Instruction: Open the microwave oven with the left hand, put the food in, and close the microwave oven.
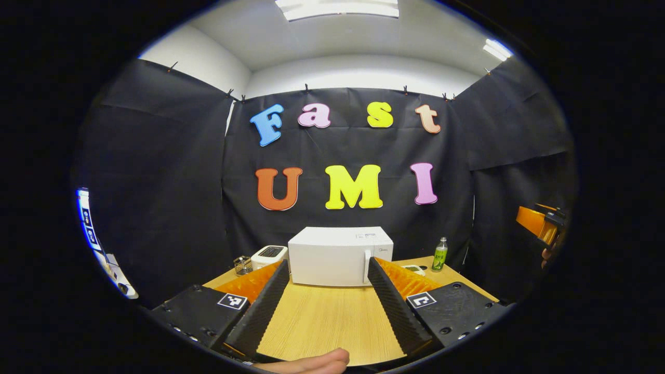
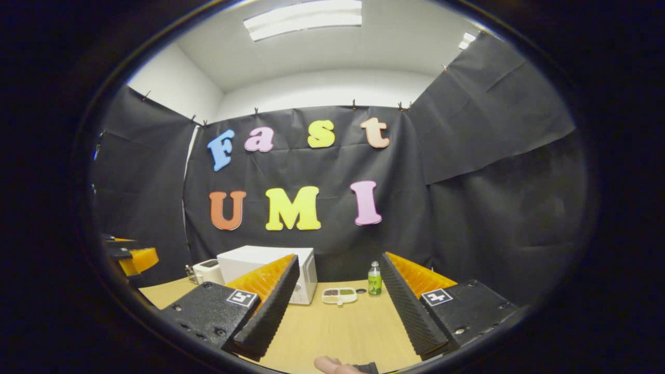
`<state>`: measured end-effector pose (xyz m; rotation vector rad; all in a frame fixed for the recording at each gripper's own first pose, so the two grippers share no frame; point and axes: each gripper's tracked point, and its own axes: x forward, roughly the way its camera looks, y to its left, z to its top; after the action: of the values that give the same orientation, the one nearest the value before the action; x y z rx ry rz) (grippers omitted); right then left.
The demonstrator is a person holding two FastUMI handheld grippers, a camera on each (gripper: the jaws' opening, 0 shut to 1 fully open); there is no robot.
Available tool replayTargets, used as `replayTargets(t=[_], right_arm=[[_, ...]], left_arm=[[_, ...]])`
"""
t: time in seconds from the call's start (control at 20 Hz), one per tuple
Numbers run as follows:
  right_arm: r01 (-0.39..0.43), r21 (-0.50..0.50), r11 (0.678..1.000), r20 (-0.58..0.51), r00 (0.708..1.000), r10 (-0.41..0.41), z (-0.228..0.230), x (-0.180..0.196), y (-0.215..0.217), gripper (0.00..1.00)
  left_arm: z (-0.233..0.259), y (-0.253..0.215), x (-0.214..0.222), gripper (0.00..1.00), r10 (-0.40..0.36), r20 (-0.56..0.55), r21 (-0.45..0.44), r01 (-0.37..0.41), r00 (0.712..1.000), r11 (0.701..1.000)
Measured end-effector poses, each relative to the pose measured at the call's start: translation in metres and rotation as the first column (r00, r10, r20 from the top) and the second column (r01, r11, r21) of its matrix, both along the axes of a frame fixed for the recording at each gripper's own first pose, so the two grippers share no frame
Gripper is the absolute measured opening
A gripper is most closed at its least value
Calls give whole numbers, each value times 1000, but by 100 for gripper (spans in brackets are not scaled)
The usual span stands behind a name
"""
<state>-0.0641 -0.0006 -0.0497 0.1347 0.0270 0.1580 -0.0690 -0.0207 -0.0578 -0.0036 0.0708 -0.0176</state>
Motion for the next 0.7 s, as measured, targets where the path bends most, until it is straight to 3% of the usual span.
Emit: replayTargets(t=[0.1, 0.15, 0.2, 0.35, 0.4, 0.45, 0.5, 0.7], right_arm=[[0, -4, 1000, 2, 1000, 0, 1, -2, 2, 99], [-1, -8, 1000, -1, 1000, 1, -1, -2, 3, 91], [-4, -6, 1000, -2, 1000, 4, 0, -2, 3, 99], [-21, 3, 1000, -9, 1000, 21, -4, -2, 9, 100], [-33, 8, 999, -7, 999, 33, -4, -2, 13, 91], [-42, 9, 999, -8, 999, 42, -7, -2, 15, 100], [-46, 6, 999, -13, 999, 47, -9, -1, 16, 92], [-64, -7, 998, -22, 998, 64, -13, -2, 23, 91]], left_arm=[[-1, -2, -1, 95, -13, -2, -9, 13, 1000, 1000], [-4, -2, -1, 95, -15, -10, -10, 15, 1000, 1000], [-5, 1, -1, 95, -12, -14, -9, 12, 1000, 1000], [-9, 6, 0, 95, 4, -23, -3, -4, 1000, 1000], [-12, 6, 1, 95, 8, -31, 0, -8, 999, 1000], [-14, 6, 0, 96, 11, -36, 5, -11, 999, 1000], [-15, 6, 1, 96, 12, -37, 14, -12, 999, 1000], [-17, -4, 1, 96, -4, -25, 44, 6, 1000, 999]])
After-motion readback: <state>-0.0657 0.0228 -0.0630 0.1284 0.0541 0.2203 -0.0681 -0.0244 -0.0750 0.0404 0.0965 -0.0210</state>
